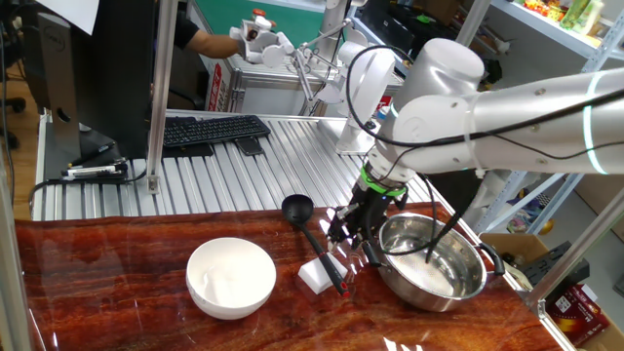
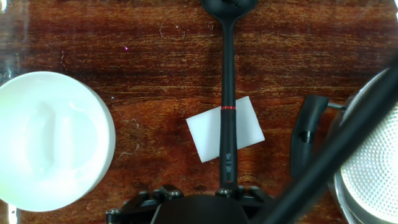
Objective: Scoop water with a large spoon from one bowl to another
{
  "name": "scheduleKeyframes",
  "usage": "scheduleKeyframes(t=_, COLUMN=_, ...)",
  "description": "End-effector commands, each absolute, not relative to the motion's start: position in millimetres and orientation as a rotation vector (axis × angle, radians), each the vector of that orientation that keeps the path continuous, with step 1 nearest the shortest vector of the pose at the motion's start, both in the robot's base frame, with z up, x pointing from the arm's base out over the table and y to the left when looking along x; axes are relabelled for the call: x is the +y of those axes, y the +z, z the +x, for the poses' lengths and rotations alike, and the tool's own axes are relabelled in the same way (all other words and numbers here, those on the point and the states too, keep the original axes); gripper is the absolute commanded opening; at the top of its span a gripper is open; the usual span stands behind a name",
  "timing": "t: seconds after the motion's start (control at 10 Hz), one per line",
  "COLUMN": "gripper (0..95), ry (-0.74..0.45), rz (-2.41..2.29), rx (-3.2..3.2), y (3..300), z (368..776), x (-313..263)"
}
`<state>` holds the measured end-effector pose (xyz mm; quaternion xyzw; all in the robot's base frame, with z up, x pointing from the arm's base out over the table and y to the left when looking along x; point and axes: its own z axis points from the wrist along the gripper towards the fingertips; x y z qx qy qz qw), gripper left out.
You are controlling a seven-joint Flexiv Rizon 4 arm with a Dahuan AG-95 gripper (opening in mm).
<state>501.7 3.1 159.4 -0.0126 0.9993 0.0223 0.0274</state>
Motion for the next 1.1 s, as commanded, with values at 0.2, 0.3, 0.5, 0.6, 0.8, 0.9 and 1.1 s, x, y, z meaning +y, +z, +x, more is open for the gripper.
scheduleKeyframes(t=0.2, gripper=0.0, ry=0.068, rz=-0.039, rx=3.083, y=155.7, z=504.6, x=4.6)
scheduleKeyframes(t=0.3, gripper=0.0, ry=0.067, rz=-0.040, rx=3.082, y=154.5, z=505.0, x=4.6)
scheduleKeyframes(t=0.5, gripper=0.0, ry=0.065, rz=-0.047, rx=3.082, y=153.4, z=505.3, x=3.8)
scheduleKeyframes(t=0.6, gripper=0.0, ry=0.064, rz=-0.050, rx=3.082, y=152.1, z=505.8, x=3.2)
scheduleKeyframes(t=0.8, gripper=0.0, ry=0.066, rz=-0.058, rx=3.079, y=146.7, z=507.5, x=0.1)
scheduleKeyframes(t=0.9, gripper=0.0, ry=0.069, rz=-0.061, rx=3.078, y=144.6, z=508.2, x=-1.6)
scheduleKeyframes(t=1.1, gripper=0.0, ry=0.074, rz=-0.068, rx=3.074, y=138.6, z=509.9, x=-4.9)
